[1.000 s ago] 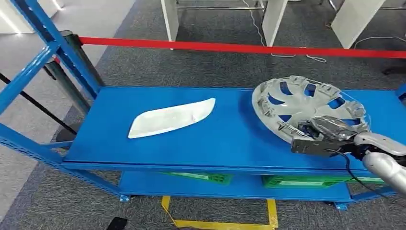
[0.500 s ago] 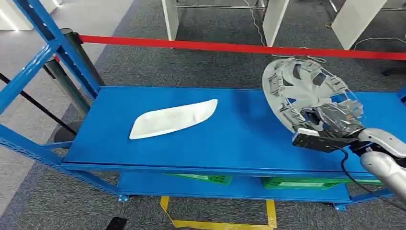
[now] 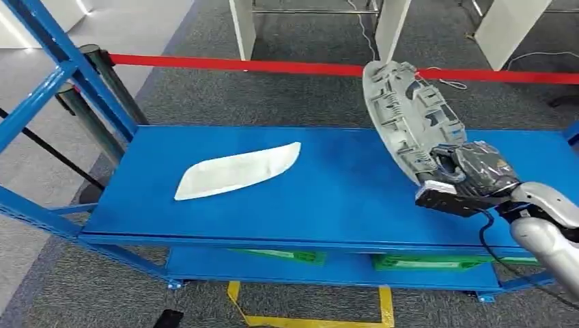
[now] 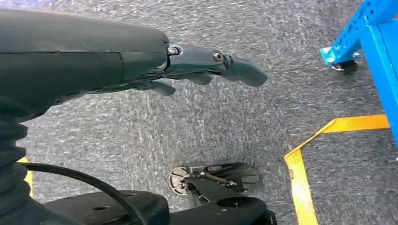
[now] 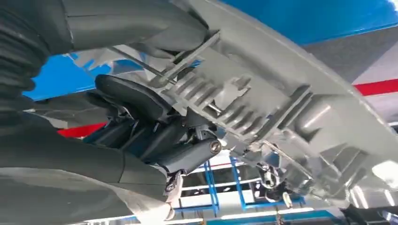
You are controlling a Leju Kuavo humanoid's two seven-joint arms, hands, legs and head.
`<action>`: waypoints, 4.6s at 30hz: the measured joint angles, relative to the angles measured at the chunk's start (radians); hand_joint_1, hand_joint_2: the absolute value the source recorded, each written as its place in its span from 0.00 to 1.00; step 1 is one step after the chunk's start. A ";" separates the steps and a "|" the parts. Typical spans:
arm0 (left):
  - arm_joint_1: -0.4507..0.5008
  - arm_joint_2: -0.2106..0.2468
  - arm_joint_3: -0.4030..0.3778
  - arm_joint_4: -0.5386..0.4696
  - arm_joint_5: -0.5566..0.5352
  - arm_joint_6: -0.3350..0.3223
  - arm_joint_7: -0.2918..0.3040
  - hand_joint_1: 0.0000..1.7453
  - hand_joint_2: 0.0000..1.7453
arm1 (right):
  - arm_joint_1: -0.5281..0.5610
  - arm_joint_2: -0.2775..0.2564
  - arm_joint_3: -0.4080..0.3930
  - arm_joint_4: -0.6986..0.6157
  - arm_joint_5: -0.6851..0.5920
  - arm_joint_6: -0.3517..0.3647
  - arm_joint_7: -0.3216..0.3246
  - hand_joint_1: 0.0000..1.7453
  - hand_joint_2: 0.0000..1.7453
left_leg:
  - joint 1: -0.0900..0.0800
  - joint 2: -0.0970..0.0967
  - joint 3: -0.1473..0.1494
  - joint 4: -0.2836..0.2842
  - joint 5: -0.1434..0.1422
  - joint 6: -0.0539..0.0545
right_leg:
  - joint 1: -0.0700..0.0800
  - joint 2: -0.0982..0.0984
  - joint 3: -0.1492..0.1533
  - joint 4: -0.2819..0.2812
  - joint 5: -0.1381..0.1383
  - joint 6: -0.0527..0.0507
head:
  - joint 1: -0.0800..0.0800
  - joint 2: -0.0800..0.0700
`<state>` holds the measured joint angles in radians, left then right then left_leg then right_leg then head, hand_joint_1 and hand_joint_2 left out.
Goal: Take the parts from the cabinet and place them on the table.
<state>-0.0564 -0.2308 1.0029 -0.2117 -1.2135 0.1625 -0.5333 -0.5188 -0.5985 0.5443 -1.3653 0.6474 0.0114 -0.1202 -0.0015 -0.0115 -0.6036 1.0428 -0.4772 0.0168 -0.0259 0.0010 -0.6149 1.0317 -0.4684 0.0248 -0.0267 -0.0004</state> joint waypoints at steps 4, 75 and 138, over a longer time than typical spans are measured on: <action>0.000 0.000 0.000 0.000 0.000 -0.003 0.000 0.00 1.00 | 0.004 0.001 -0.013 -0.015 0.013 -0.001 0.001 1.00 1.00 | 0.001 0.003 -0.102 0.237 -0.122 -0.011 | 0.005 -0.004 0.005 0.000 -0.004 -0.015 | -0.005 0.000; -0.007 0.027 0.028 -0.002 0.001 0.029 0.050 0.00 1.00 | 0.155 0.101 -0.160 -0.252 0.288 -0.252 -0.042 1.00 1.00 | -0.021 0.005 0.128 -0.048 -0.066 0.025 | 0.008 -0.006 -0.036 -0.019 0.073 0.007 | -0.005 0.000; -0.028 0.028 0.047 -0.002 0.011 0.053 0.090 0.00 1.00 | 0.117 0.072 -0.155 -0.255 0.135 -0.159 -0.094 1.00 1.00 | 0.002 0.011 0.031 -0.054 0.023 0.015 | 0.007 -0.007 0.058 -0.026 -0.051 0.013 | -0.012 0.000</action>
<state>-0.0840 -0.2026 1.0498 -0.2132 -1.2020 0.2155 -0.4429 -0.4016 -0.5261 0.3895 -1.6206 0.7821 -0.1480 -0.2140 0.0007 -0.0004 -0.5731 0.9888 -0.4538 0.0321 -0.0192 -0.0060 -0.5572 1.0054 -0.5199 0.0380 -0.0385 0.0000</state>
